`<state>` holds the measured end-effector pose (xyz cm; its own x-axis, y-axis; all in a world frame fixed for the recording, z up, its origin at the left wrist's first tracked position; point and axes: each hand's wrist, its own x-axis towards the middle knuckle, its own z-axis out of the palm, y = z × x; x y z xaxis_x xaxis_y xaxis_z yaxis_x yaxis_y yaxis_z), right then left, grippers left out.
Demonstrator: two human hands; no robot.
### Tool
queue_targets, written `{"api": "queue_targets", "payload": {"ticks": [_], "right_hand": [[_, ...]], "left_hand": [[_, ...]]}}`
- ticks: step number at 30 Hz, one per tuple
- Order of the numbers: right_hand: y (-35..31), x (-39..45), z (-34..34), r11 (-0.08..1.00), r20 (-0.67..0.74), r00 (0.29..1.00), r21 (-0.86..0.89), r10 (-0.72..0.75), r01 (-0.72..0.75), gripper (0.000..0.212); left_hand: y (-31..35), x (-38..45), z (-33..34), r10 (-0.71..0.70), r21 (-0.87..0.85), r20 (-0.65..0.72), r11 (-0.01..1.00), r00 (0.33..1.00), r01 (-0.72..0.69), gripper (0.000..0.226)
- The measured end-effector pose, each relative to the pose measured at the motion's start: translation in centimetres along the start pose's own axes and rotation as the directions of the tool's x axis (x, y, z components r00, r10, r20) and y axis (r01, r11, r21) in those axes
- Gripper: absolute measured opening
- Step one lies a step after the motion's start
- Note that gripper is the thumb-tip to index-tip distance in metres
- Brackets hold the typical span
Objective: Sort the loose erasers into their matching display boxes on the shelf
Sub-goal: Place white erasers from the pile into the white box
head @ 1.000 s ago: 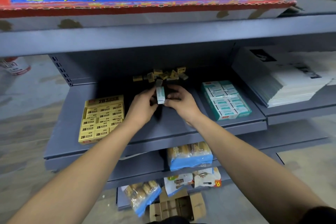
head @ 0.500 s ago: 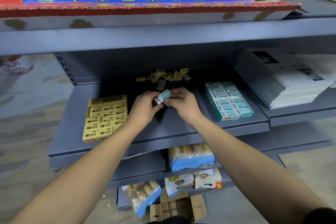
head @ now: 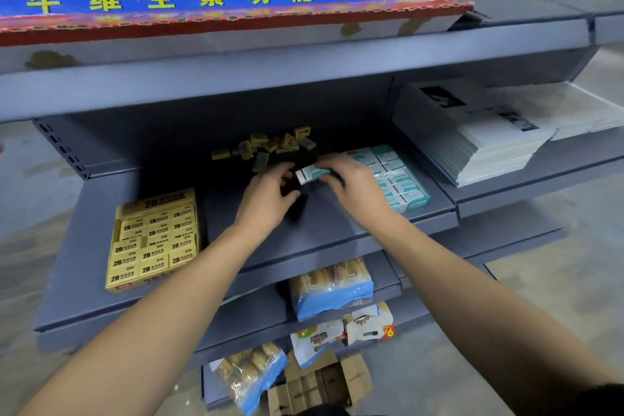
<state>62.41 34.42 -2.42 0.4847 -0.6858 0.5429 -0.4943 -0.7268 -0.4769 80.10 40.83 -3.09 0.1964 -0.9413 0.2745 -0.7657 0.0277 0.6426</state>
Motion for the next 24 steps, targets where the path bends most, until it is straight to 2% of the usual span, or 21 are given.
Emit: {"api": "queue_targets", "payload": {"ticks": [6, 13, 24], "right_hand": [[3.8, -1.8, -4.9, 0.991, -0.066, 0.994, -0.089, 0.092, -0.098, 0.021], [7.3, -4.1, -7.3, 0.953, -0.008, 0.967, -0.166, 0.255, -0.252, 0.023], [7.1, -3.0, -4.7, 0.966, 0.076, 0.970, -0.138, 0.232, -0.220, 0.021]], "left_hand": [[3.2, 1.2, 3.5, 0.072, -0.023, 0.062, 0.997, 0.996, -0.071, 0.046], [5.3, 1.5, 6.1, 0.124, -0.041, 0.096, 0.992, 0.988, -0.121, 0.044], [3.6, 1.0, 4.9, 0.062, 0.032, 0.058, 0.997, 0.996, -0.064, 0.035]]}}
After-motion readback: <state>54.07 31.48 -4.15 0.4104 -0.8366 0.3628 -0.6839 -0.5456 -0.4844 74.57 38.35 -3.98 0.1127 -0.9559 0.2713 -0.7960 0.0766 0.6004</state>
